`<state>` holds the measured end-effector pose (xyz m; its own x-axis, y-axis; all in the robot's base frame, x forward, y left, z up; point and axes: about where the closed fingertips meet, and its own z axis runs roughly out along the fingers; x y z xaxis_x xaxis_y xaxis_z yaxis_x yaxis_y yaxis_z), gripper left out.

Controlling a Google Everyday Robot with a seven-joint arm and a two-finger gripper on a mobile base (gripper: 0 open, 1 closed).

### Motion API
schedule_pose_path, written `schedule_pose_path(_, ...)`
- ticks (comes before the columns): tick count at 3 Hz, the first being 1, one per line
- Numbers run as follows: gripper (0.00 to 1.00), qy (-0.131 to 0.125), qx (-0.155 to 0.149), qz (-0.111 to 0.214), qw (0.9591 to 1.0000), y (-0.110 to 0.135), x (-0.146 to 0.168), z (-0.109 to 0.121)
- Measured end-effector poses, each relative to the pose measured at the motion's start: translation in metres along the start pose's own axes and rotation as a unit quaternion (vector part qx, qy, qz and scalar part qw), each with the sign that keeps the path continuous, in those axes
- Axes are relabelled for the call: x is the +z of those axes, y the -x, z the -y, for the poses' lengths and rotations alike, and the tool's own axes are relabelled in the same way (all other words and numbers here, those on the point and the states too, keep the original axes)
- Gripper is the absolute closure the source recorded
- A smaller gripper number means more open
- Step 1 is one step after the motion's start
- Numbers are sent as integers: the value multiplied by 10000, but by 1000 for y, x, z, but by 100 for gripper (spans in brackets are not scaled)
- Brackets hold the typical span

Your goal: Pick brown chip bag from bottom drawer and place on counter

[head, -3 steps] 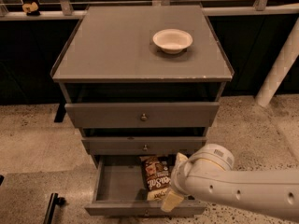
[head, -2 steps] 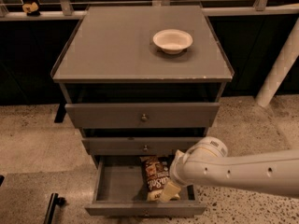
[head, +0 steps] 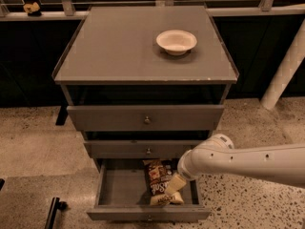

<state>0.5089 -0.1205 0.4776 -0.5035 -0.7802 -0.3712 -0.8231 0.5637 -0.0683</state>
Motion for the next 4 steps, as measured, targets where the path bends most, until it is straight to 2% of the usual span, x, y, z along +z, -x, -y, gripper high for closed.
schedule_pose_path(1, 0, 24, -51, -55, 10000, -1, 3, -7)
schedule_pose_path(2, 0, 82, 26, -250, 9997, -29, 9, -17)
schedule_pose_path(4, 0, 258, 496, -57, 9984, -50, 62, -14)
